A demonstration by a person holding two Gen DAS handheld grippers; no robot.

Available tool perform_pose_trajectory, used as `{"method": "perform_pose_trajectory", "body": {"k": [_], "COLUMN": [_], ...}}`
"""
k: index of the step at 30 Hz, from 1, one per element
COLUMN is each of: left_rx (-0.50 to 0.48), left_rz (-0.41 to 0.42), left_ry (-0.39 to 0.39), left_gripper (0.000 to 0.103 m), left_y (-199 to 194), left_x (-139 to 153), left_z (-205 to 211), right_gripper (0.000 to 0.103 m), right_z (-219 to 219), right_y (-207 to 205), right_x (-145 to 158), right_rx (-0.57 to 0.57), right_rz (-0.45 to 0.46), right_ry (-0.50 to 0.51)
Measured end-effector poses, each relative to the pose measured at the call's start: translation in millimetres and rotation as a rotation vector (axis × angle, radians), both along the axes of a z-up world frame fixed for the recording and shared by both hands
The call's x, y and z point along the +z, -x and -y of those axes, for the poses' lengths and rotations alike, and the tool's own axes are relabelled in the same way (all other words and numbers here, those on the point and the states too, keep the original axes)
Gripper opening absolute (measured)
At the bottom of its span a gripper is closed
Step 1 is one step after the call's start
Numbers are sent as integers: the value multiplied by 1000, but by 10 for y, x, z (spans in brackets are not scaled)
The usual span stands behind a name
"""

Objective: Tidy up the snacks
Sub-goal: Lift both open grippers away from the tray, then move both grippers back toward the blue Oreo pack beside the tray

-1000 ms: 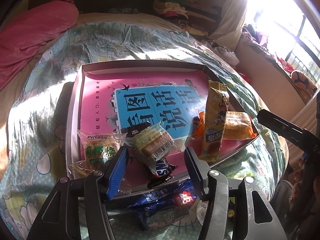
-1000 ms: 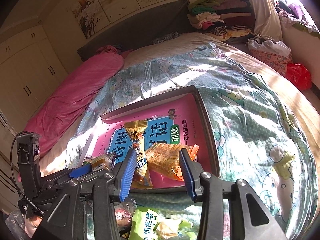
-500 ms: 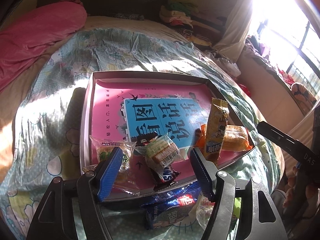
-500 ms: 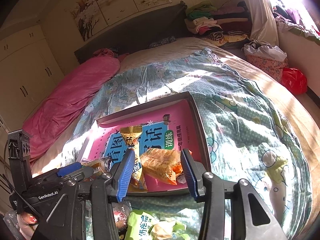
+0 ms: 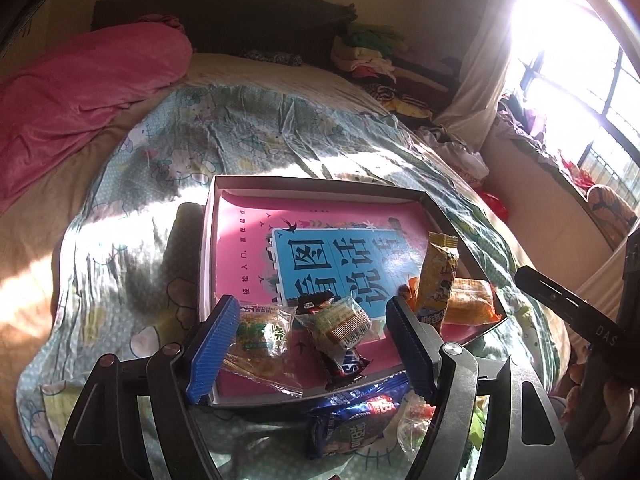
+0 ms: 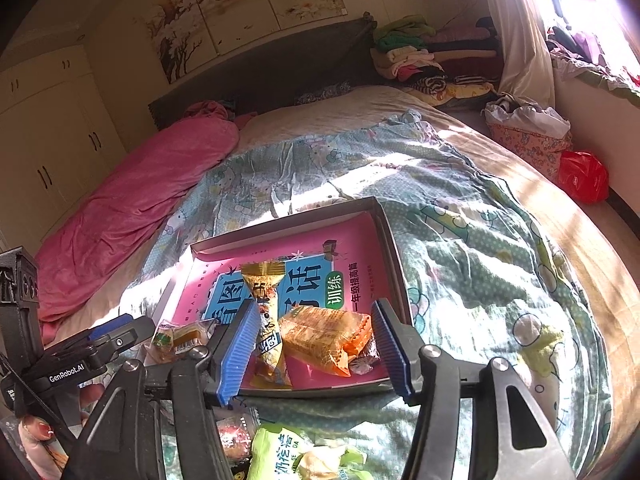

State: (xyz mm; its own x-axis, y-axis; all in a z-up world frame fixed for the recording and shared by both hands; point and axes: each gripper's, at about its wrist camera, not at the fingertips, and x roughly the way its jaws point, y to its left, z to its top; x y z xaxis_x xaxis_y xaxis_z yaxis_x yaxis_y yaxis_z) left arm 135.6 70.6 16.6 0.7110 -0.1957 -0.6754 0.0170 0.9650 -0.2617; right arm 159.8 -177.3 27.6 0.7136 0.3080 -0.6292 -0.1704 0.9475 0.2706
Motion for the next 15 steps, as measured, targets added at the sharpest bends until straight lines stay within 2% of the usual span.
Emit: {"method": "perform_pose_trajectory", "body": {"k": [15], "left_rx": [-26], "left_rz": [-3], "left_ry": [23], "left_gripper": [78], "left_y": [106], "left_x": [32], "left_z": [-34], "right_gripper": [63], "right_z": [-20], "right_y": [59], "right_x": [88], "right_rx": [1], "right_rz": [31], "right_ry": [27]}}
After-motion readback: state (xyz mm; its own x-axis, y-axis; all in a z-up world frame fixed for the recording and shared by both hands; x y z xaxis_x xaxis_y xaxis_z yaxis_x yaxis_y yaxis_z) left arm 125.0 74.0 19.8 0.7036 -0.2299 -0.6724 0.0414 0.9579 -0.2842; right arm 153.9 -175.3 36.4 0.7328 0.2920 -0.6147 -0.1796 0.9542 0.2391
